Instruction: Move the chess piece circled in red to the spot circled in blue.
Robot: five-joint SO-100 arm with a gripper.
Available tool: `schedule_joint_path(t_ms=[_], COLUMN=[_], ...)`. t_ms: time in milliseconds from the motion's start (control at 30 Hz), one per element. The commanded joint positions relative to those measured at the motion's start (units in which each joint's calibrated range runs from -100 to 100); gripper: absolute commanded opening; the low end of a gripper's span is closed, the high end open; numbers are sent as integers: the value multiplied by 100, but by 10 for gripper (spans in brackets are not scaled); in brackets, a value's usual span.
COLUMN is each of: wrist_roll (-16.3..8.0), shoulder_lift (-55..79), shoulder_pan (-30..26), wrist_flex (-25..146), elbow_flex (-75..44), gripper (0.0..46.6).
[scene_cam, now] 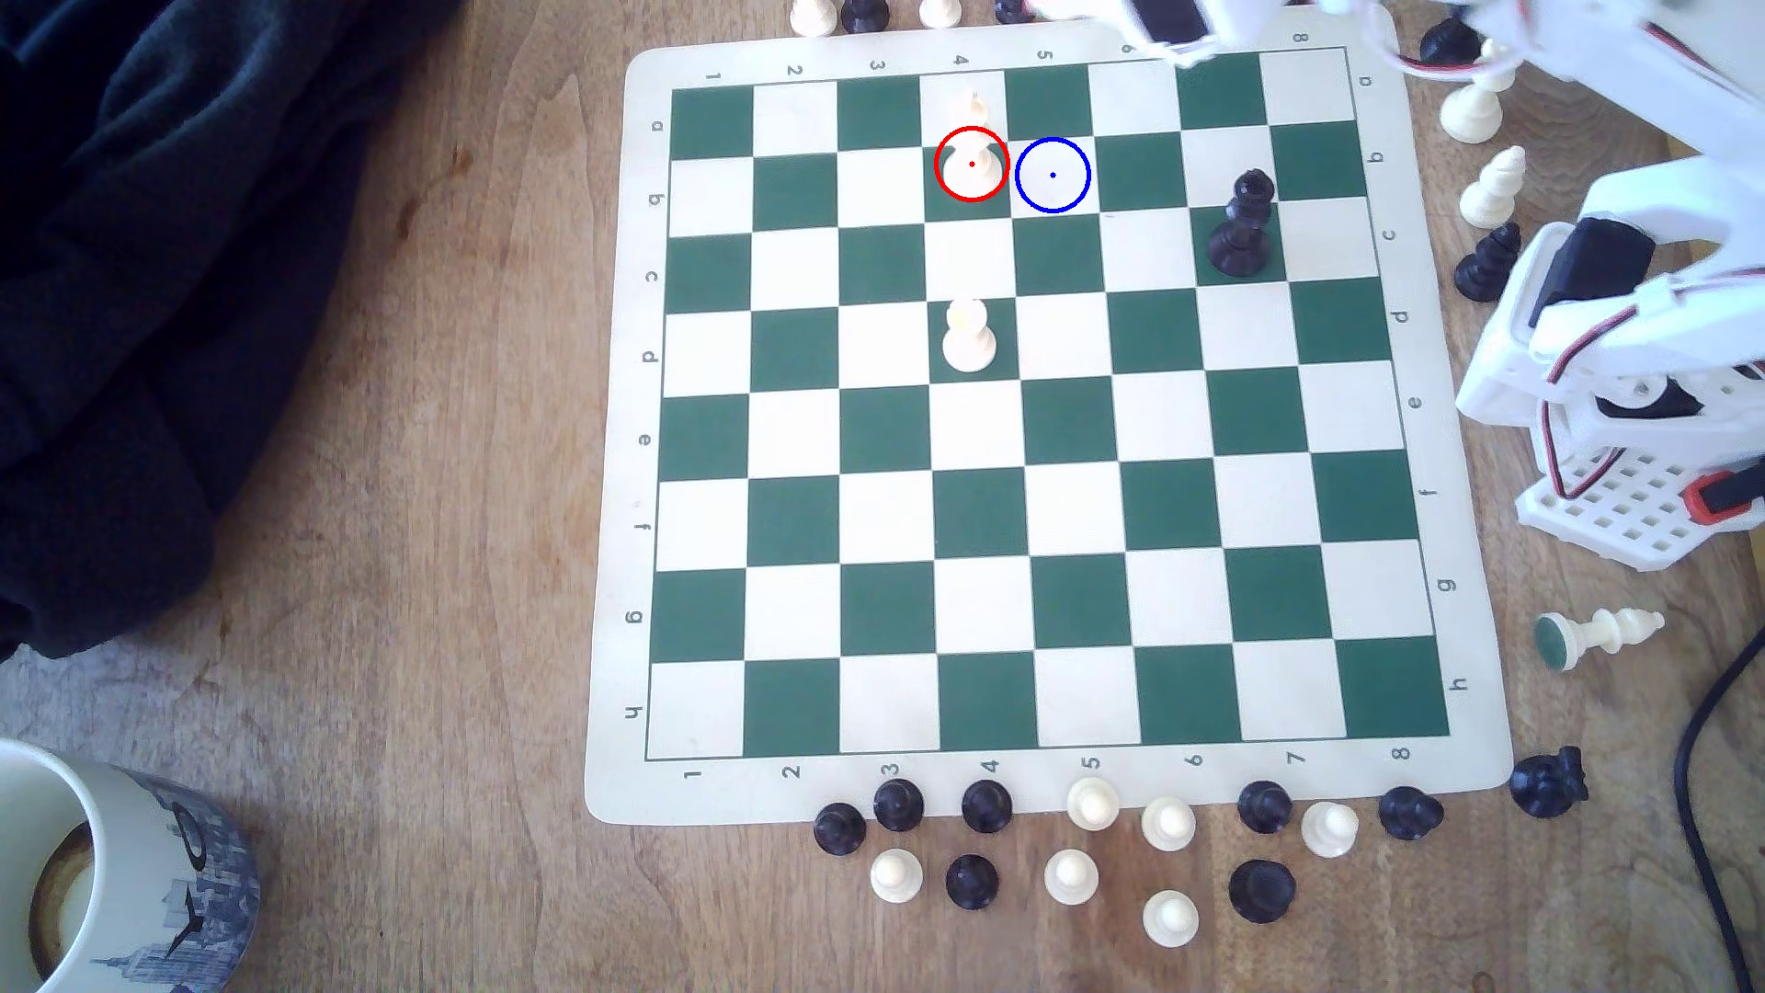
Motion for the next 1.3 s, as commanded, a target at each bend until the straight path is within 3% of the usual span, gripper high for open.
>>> schedule_joint_path(t_ms=[0,433,1267], wrist_roll=[-83,-83,-49], shoulder_lift=[502,2506,3915], shoulder_pan=[64,119,205], wrist_flex=[85,1027,421], elbow_flex=[-750,-2200,-2173], gripper=[116,180,171])
